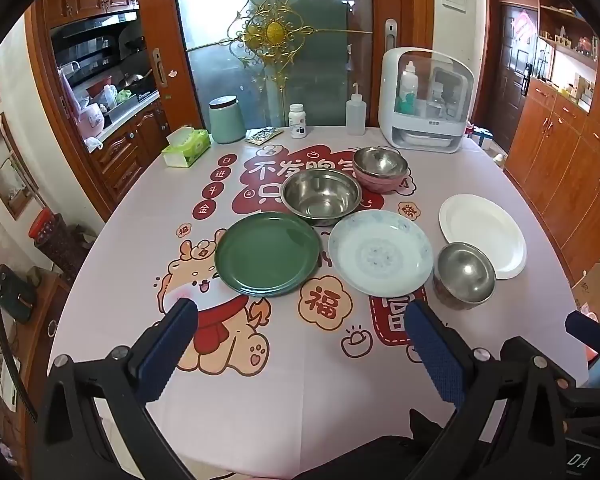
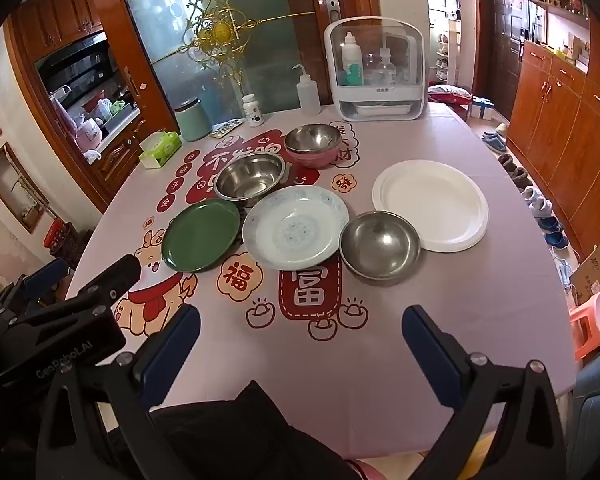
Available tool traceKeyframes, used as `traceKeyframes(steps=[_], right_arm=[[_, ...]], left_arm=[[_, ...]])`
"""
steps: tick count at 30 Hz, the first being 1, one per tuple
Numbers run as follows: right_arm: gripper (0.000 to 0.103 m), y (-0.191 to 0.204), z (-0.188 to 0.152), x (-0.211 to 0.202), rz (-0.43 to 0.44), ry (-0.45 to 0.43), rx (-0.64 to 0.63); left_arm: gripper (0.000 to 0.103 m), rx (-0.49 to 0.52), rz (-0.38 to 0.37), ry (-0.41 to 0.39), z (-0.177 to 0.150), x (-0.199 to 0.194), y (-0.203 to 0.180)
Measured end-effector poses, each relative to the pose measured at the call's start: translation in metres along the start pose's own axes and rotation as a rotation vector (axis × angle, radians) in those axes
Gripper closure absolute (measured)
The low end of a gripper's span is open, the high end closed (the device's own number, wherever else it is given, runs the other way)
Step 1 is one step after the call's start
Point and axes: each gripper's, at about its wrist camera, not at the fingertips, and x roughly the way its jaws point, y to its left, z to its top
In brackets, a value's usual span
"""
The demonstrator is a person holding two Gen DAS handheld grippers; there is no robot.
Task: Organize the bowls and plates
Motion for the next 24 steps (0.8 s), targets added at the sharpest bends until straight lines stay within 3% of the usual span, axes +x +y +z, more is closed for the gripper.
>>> traceKeyframes(steps=[24], right_arm=[[0.002,0.0022,-0.0012,0.0005,-0.006,0.000,-0.005]], left_arm=[[0.001,0.000,-0.021,-0.003,-0.0020,-0.0004,0.0027]])
